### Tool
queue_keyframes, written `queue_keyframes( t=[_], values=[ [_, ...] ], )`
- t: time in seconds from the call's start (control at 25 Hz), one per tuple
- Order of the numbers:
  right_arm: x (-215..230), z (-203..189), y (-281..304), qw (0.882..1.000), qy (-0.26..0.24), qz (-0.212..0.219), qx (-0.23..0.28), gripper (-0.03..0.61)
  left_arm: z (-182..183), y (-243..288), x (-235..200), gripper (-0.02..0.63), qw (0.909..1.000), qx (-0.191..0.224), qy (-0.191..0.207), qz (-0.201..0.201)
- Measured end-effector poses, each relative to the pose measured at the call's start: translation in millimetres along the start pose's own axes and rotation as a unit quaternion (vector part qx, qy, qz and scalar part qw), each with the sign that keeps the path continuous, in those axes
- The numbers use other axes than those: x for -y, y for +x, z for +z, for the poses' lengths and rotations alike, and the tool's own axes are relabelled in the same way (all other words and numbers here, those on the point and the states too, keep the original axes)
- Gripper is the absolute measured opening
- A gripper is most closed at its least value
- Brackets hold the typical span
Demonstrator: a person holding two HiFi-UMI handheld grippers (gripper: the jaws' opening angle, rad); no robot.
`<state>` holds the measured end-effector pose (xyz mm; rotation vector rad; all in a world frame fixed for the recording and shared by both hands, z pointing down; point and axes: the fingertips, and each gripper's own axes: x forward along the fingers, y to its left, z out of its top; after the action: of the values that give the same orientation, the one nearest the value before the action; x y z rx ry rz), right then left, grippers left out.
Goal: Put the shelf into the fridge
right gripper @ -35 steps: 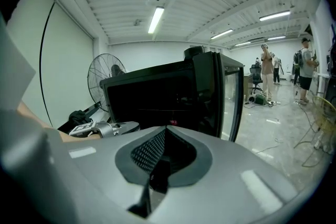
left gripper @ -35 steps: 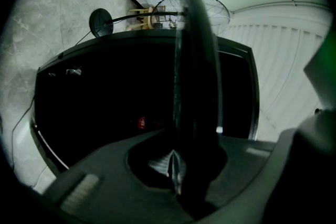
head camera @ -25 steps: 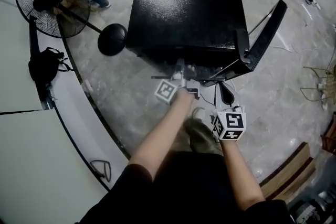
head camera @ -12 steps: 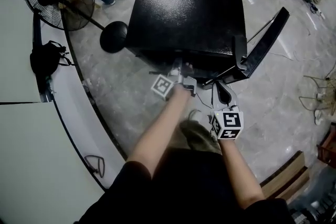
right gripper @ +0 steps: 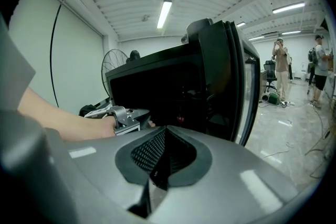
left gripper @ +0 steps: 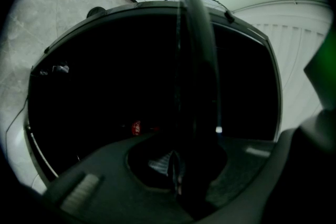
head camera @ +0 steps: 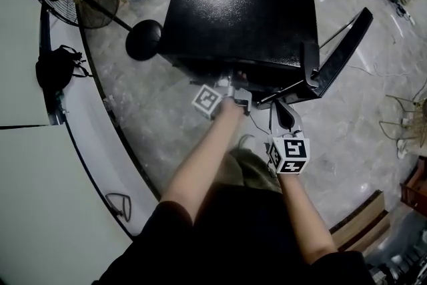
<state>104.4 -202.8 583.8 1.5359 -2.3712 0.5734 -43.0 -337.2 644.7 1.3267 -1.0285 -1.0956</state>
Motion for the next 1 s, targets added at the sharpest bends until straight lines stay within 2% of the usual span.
queue_keyframes(
  t=[0.48,1.0],
  values=[
    [-1,-15,-1,1.0,-0.017,0.0,-0.016,0.0,6,18,-3,0.018,0.9999,0.006,0.007,0.008],
    [6,-25,-6,1.0,-0.001,-0.018,-0.017,0.0,7,28,-7,0.026,0.9998,0.01,0.013,0.009]
  ],
)
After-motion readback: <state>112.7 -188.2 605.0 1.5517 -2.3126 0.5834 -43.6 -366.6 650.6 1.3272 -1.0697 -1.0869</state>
